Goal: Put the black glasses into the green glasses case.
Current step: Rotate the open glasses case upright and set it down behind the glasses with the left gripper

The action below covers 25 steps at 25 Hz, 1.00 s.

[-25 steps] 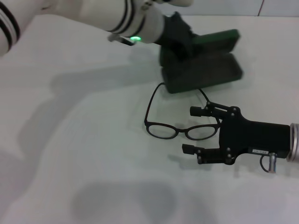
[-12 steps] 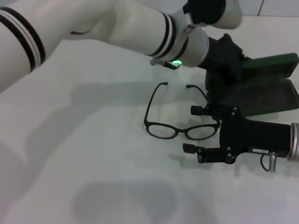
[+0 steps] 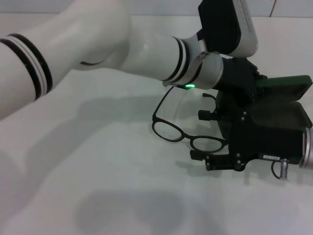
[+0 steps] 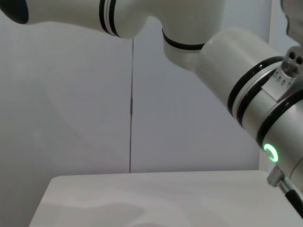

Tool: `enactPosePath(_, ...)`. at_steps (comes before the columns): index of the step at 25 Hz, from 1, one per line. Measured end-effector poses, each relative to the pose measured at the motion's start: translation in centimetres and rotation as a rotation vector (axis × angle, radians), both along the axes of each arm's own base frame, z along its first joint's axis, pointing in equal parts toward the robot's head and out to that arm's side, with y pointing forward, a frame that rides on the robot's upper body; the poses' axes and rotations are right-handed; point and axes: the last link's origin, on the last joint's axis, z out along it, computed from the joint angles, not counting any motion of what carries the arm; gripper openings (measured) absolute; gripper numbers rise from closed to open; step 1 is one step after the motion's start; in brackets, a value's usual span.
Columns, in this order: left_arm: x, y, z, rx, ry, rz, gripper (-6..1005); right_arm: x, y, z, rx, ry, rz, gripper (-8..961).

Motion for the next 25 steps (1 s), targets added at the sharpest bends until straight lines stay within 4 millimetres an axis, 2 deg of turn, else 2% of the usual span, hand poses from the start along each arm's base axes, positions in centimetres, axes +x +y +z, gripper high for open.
enactPosePath(7,-0.3,0.1,0.2,0.006,-0.010,-0.003,194,0.0,0.0,0.0,0.001,0.001,-0.001,863)
enactPosePath(15,0.3,0.9,1.7,0.046,-0.015,-0.042,194,0.1,-0.1,0.1,0.003,0.003,-0.008,861)
enactPosePath(19,0.3,2.1,3.8,0.120,-0.008,-0.070,195,0.3,-0.1,0.1,0.006,0.006,-0.016,859)
enactPosePath(22,-0.4,4.3,6.9,0.242,-0.013,-0.054,195,0.3,-0.1,0.1,0.006,0.006,-0.017,859)
enactPosePath(24,-0.7,5.0,7.7,0.274,-0.008,-0.046,195,0.3,-0.1,0.1,0.006,0.006,-0.018,859)
enactPosePath(25,-1.5,6.4,9.4,0.346,0.005,-0.021,195,0.3,-0.1,0.1,0.006,0.006,-0.018,859)
